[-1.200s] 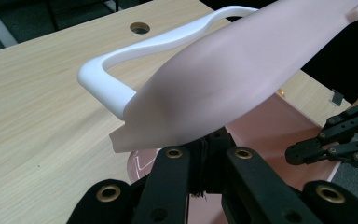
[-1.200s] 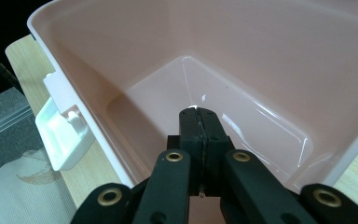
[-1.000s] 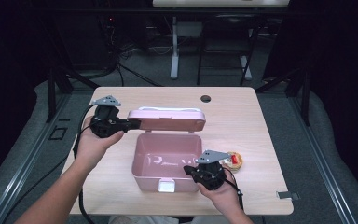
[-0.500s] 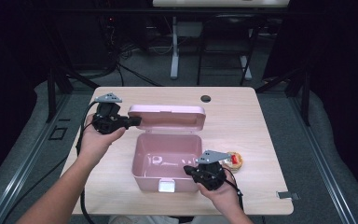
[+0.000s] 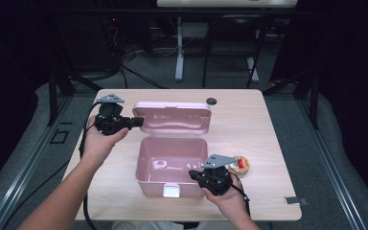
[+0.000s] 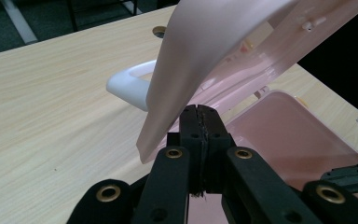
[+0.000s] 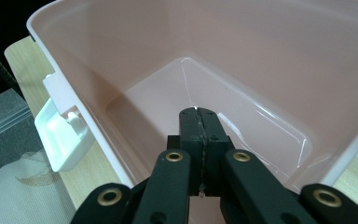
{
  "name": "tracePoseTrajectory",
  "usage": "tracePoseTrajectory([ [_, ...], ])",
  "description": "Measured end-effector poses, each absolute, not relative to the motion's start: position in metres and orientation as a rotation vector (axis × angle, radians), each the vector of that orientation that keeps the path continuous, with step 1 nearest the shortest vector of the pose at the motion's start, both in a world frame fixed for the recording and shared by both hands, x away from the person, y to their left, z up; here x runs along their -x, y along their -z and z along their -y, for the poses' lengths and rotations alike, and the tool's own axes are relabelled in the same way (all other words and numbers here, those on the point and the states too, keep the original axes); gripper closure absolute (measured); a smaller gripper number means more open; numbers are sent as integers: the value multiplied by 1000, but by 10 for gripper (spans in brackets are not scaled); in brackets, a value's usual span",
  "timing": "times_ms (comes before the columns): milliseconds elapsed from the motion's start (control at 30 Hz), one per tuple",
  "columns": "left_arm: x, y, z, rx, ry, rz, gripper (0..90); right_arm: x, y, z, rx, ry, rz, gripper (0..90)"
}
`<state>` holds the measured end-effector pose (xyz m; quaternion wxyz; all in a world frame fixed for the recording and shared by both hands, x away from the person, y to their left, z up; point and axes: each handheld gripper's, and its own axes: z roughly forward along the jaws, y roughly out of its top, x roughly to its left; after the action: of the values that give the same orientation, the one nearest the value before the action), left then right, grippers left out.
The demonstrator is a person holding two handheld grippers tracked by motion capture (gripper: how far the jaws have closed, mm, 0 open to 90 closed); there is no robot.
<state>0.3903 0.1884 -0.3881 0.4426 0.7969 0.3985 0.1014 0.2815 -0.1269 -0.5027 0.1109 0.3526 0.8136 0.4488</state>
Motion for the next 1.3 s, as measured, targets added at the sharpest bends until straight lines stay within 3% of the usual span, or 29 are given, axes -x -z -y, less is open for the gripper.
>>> tracePoseTrajectory([
  [667,-401,398,-189,-1988,-278,-1035,888,-281,503,127,-1030,-1322,-2386,900],
  [1300,-394,416,-191,-1999,-248,-1050,750,-281,504,127,-1006,-1278,-2360,900],
])
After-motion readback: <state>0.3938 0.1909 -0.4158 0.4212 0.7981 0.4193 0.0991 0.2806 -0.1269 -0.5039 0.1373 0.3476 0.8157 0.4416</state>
